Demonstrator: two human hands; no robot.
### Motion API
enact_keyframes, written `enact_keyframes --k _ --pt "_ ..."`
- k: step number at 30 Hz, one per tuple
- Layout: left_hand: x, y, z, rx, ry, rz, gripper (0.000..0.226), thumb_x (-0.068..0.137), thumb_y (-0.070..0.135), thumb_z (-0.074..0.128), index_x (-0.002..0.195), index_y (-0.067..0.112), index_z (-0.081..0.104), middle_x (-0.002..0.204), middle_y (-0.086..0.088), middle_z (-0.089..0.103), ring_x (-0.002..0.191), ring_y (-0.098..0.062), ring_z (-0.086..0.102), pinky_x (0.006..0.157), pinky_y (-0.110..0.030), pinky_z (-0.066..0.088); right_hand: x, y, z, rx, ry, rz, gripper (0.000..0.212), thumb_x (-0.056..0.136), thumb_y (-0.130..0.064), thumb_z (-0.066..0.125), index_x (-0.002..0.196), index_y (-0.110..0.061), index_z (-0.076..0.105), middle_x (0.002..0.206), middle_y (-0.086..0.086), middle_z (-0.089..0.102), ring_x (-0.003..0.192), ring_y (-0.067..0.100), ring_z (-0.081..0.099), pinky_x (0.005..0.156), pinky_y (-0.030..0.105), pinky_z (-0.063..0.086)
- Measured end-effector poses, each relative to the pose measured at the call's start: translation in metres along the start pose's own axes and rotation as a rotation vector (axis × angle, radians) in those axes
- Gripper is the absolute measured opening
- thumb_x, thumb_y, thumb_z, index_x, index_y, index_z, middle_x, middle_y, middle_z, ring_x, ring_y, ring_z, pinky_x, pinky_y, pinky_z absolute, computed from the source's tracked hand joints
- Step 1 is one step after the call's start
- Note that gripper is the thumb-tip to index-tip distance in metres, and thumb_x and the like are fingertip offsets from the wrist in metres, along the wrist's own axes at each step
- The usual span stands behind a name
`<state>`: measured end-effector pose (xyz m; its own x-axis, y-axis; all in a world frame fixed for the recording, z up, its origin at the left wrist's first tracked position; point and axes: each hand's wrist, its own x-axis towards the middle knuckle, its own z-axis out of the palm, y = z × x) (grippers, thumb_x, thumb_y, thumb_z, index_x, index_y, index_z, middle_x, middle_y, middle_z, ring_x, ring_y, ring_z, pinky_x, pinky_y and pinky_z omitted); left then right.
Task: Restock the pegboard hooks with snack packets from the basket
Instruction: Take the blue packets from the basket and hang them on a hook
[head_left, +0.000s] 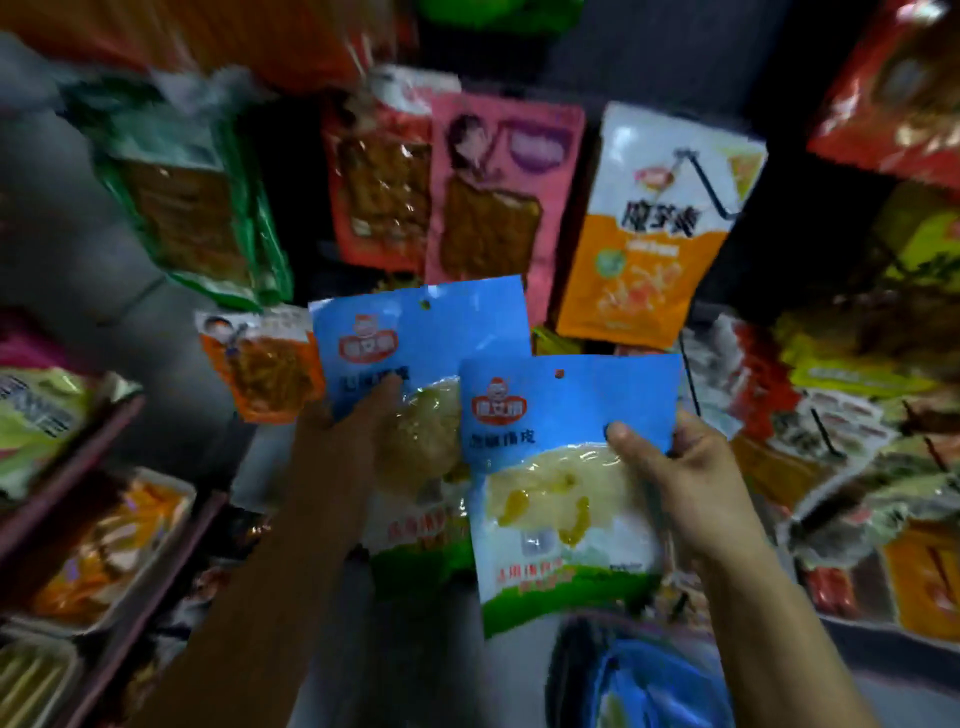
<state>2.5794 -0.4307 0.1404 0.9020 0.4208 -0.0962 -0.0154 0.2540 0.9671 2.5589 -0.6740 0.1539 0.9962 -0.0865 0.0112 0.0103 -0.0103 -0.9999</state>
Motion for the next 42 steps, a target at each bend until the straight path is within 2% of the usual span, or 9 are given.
enact_keyframes --k 3,7,11,14,18,21,25,31,42 --pt "0.032 0.040 -0.012 0.001 -0.027 0.072 0.011 0.084 0.017 0.067 0.072 0.019 0.068 0.063 0.004 0.071 0.060 -0.017 0.067 0.051 -0.026 0.053 0.018 -0.029 0.036 -0.019 0.035 -0.115 0.013 0.083 -0.013 0.066 0.082 -0.023 0.075 0.082 -0.003 0.077 0.066 0.012 0.070 0.055 0.025 0.055" --pt "0.067 0.093 -0.008 0.004 -0.124 0.208 0.018 0.083 0.019 0.068 0.065 0.021 0.070 0.059 0.010 0.071 0.054 -0.007 0.067 0.046 -0.020 0.050 0.039 -0.071 0.075 0.032 0.121 -0.230 0.021 0.062 -0.035 0.080 0.081 -0.026 0.077 0.080 0.001 0.077 0.069 0.016 0.072 0.055 0.026 0.055" --pt "0.090 0.139 0.011 -0.019 -0.339 0.275 0.010 0.080 0.034 0.067 0.083 0.029 0.075 0.088 0.003 0.076 0.084 -0.021 0.072 0.080 -0.046 0.055 0.059 -0.121 0.095 -0.034 0.171 -0.400 0.016 0.066 -0.039 0.075 0.080 -0.032 0.076 0.077 -0.006 0.077 0.067 0.011 0.073 0.051 0.019 0.052" --pt "0.100 0.167 0.027 -0.015 -0.453 0.364 0.026 0.066 0.049 0.065 0.086 0.034 0.074 0.093 0.003 0.076 0.089 -0.020 0.072 0.086 -0.052 0.053 0.083 -0.152 0.096 -0.028 0.204 -0.469 0.012 0.071 -0.031 0.076 0.082 -0.026 0.076 0.079 -0.004 0.077 0.068 0.012 0.073 0.052 0.020 0.053" --pt "0.112 0.195 0.052 -0.033 -0.577 0.418 0.036 0.062 0.053 0.064 0.089 0.033 0.075 0.094 0.000 0.076 0.091 -0.022 0.071 0.089 -0.051 0.051 0.113 -0.191 0.093 -0.025 0.103 -0.471 0.028 0.061 -0.036 0.077 0.084 -0.022 0.076 0.082 0.003 0.077 0.069 0.017 0.073 0.059 0.030 0.058" --pt "0.119 0.217 0.071 -0.026 -0.675 0.442 0.041 0.061 0.052 0.065 0.091 0.028 0.076 0.095 -0.003 0.076 0.092 -0.022 0.071 0.080 -0.038 0.056 0.127 -0.211 0.084 -0.003 0.082 -0.509 0.027 0.059 -0.037 0.076 0.081 -0.022 0.077 0.080 0.005 0.077 0.069 0.020 0.073 0.059 0.032 0.059" --pt "0.126 0.256 0.097 -0.035 -0.611 0.684 0.032 0.056 0.046 0.072 0.085 0.032 0.074 0.081 0.006 0.075 0.073 -0.009 0.072 0.059 -0.016 0.053 0.142 -0.232 0.074 -0.064 0.094 -0.623 0.005 0.074 -0.019 0.073 0.077 -0.020 0.077 0.077 0.000 0.077 0.068 0.017 0.074 0.053 0.022 0.055" --pt "0.133 0.295 0.134 -0.002 -0.464 0.813 0.017 0.051 0.042 0.075 0.065 0.033 0.073 0.058 0.001 0.070 0.052 -0.009 0.064 0.049 -0.020 0.051 0.159 -0.260 0.069 -0.073 0.092 -0.779 0.017 0.078 -0.011 0.074 0.067 -0.025 0.075 0.064 -0.008 0.073 0.054 0.002 0.066 0.046 0.013 0.047" --pt "0.138 0.326 0.141 0.044 -0.205 1.105 0.019 0.079 0.030 0.071 0.065 0.042 0.065 0.058 0.018 0.064 0.052 0.001 0.058 0.051 -0.015 0.048 0.175 -0.278 0.079 -0.077 0.045 -0.833 0.007 0.078 -0.018 0.074 0.079 -0.025 0.075 0.070 -0.010 0.075 0.058 0.003 0.069 0.047 0.013 0.047"
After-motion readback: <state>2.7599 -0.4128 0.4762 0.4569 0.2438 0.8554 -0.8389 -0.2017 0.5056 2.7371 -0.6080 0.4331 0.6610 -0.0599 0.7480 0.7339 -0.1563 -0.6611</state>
